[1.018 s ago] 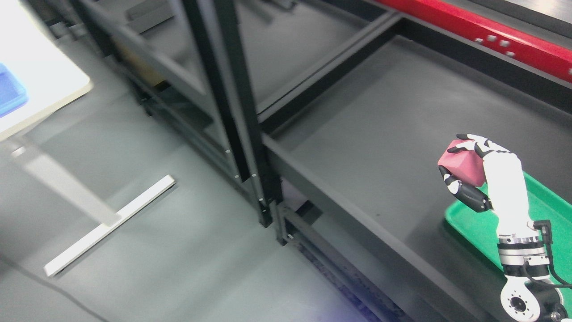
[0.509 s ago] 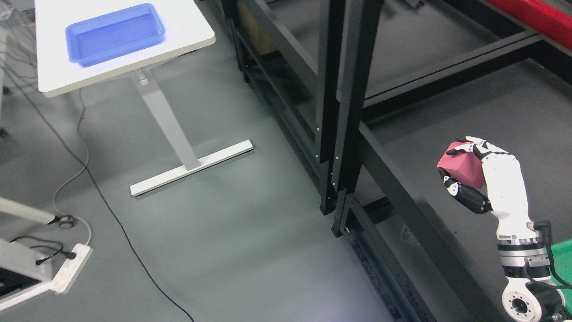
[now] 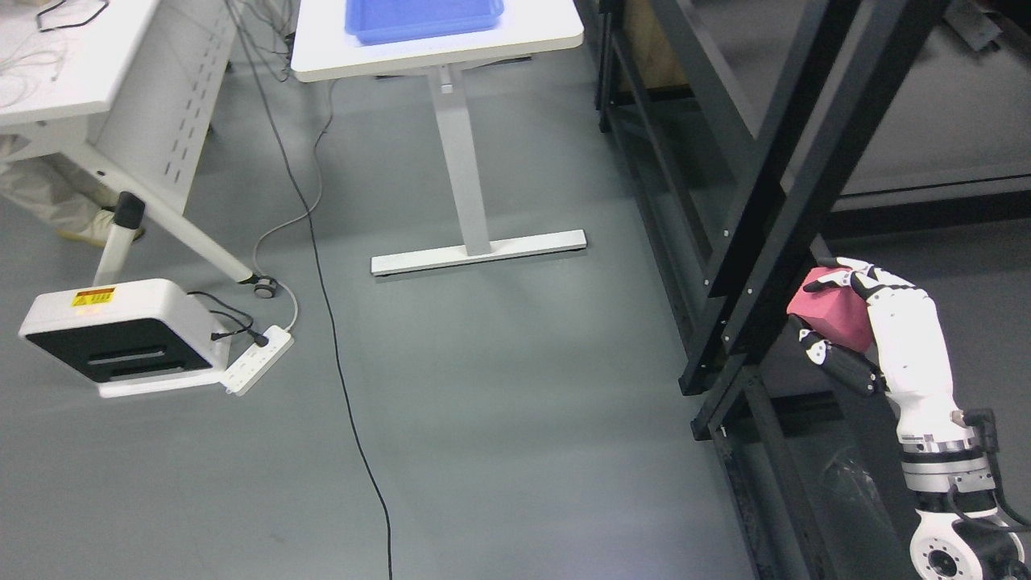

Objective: Pick pink block from left shelf to tray
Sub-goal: 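Hold the pink cube in the right hand while turning toward the white table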

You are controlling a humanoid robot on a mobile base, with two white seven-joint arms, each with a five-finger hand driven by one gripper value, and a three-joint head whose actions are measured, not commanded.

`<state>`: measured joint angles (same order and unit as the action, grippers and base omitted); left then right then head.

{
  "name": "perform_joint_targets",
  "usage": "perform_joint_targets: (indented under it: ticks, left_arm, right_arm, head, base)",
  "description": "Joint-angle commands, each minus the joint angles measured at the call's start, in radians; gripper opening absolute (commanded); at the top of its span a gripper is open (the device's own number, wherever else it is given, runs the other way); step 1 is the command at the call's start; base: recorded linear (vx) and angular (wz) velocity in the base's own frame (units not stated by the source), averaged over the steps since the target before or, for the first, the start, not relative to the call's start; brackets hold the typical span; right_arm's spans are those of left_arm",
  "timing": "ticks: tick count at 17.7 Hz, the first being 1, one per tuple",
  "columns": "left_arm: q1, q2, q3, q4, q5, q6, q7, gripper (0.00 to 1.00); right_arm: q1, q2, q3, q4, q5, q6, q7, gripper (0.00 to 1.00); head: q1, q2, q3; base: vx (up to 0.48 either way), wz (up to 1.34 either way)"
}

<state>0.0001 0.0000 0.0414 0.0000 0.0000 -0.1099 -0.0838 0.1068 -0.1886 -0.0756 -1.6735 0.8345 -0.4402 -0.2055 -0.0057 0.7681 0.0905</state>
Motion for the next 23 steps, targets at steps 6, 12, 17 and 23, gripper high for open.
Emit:
perform_joint_targets:
  ticks: [6,12,17,23]
  left_arm:
    - [-0.025,0.017,0.000,-0.018,-0.002,0.001,-0.001,1.00]
    - [-0.023,0.017,0.000,-0.018,-0.002,0.001,-0.001,1.00]
    - [-0.025,0.017,0.000,-0.018,-0.002,0.001,-0.001,1.00]
    - [-0.023,0.017,0.000,-0.018,-0.002,0.001,-0.001,1.00]
  right_arm:
    - [0.024,-0.006,-0.061,0.000,-0.002,-0.035,-0.005,0.04]
    - [0.044,-0.002,-0.064,0.000,-0.002,-0.043,-0.005,0.04]
    - [0.073,0.008,-0.064,-0.005,-0.003,-0.043,-0.008,0.04]
    - [0.100,0.006,-0.078,-0.008,-0.012,-0.058,-0.012,0.04]
  head:
    - [0.0000,0.000,0.000]
    - [0.0000,0.000,0.000]
    - [0.0000,0.000,0.000]
    - [0.0000,0.000,0.000]
  base:
    - [-0.069,0.44]
    - [-0.016,0.17]
    - [0.039,-0.02]
    - [0.088,0.36]
